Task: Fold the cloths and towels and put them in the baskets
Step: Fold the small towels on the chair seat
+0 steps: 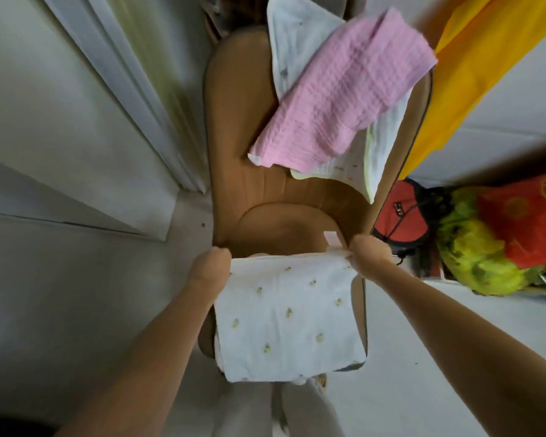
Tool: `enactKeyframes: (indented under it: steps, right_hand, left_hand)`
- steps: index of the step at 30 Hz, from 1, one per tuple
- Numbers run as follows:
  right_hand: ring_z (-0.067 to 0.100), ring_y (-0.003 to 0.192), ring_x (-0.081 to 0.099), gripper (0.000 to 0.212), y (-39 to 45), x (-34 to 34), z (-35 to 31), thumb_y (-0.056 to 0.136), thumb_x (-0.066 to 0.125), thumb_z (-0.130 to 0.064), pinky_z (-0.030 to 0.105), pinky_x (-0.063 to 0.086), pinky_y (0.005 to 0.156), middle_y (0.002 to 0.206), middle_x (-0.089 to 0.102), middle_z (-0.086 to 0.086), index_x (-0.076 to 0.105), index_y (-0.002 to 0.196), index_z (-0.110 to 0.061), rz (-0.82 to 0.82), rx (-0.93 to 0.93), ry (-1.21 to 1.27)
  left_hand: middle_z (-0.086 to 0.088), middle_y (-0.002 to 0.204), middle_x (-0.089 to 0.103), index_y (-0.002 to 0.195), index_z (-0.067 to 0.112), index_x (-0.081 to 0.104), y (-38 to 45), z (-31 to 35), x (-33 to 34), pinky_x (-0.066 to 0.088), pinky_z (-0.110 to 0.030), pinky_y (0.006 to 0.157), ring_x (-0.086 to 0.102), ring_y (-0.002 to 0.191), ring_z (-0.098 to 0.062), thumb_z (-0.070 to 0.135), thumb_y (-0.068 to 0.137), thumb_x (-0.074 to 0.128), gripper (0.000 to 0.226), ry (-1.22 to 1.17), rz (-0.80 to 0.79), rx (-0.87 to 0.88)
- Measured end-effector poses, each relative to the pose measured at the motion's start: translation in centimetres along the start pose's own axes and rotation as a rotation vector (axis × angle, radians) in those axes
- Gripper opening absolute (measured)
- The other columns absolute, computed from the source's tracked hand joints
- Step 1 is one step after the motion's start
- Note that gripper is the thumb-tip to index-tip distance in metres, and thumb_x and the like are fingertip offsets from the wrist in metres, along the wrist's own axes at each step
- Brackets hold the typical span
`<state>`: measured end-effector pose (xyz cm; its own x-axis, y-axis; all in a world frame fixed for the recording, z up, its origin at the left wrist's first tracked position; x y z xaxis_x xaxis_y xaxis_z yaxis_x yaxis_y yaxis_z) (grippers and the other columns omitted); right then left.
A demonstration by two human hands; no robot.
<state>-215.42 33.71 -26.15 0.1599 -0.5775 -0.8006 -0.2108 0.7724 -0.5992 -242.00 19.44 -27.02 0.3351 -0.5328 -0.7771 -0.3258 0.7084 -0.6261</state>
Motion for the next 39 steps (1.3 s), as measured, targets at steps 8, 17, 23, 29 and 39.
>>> enactKeyframes:
  steps: [8, 17, 23, 29, 39]
  right_hand:
    - [0.037, 0.09, 0.063, 0.03, 6.3, 2.7, -2.5, 0.085, 0.044, 0.009, 0.039, 0.051, 0.074, 0.1, 0.064, 0.02, 0.058, 0.109, -0.002, 0.114, -0.078, 0.129]
    - [0.039, 0.09, 0.054, 0.023, 9.0, 0.3, -3.0, 0.085, 0.04, 0.01, 0.037, 0.039, 0.068, 0.103, 0.055, 0.023, 0.053, 0.102, 0.002, 0.39, -0.169, 0.321]
    - [0.038, 0.093, 0.05, 0.032, 5.8, 1.3, -2.8, 0.081, 0.043, 0.012, 0.041, 0.046, 0.07, 0.108, 0.047, 0.018, 0.05, 0.109, -0.002, 0.409, -0.195, 0.261]
    - [0.035, 0.092, 0.054, 0.03, -0.1, 7.9, -1.8, 0.074, 0.059, 0.008, 0.036, 0.04, 0.052, 0.1, 0.053, 0.016, 0.056, 0.101, -0.005, 0.249, -0.449, -0.08]
    - [0.028, 0.066, 0.059, 0.033, -5.2, 16.0, 0.2, 0.052, 0.072, 0.007, 0.026, 0.035, 0.03, 0.075, 0.055, 0.01, 0.063, 0.081, -0.006, 0.234, -0.689, -0.298]
  left_hand:
    - [-0.017, 0.112, 0.062, 0.107, 0.001, 0.059, 6.6, 0.2, 0.8, 0.048, -0.036, 0.088, 0.061, 0.103, -0.031, 0.004, 0.089, 0.057, 0.018, -0.101, 0.052, 0.014]
    - [-0.019, 0.109, 0.062, 0.108, 0.001, 0.057, 9.4, -0.1, -1.0, 0.051, -0.04, 0.08, 0.062, 0.096, -0.036, 0.001, 0.094, 0.05, 0.016, -0.231, 0.38, 0.075]
    - [-0.015, 0.102, 0.061, 0.1, 0.004, 0.059, 6.0, 0.6, -1.4, 0.042, -0.032, 0.071, 0.057, 0.093, -0.031, 0.01, 0.092, 0.057, 0.011, -0.251, 0.437, 0.191]
    - [-0.003, 0.099, 0.062, 0.095, 0.014, 0.06, -1.4, 1.5, 4.8, 0.053, -0.034, 0.069, 0.057, 0.097, -0.023, 0.018, 0.091, 0.059, 0.006, -0.147, 0.343, 0.272]
    - [0.0, 0.094, 0.061, 0.095, 0.016, 0.06, -7.3, 4.6, 15.8, 0.034, -0.029, 0.05, 0.058, 0.09, -0.02, 0.008, 0.078, 0.068, 0.021, 0.194, 0.153, 0.251]
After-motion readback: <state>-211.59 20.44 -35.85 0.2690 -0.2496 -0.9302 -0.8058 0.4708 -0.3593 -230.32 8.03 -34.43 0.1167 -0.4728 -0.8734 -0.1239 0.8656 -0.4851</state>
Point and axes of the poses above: each hand's wrist, its own y-axis towards the middle knuckle, its own x-axis out of the palm, z = x × y, the point moved 10 cm from there along y, towards the middle knuckle
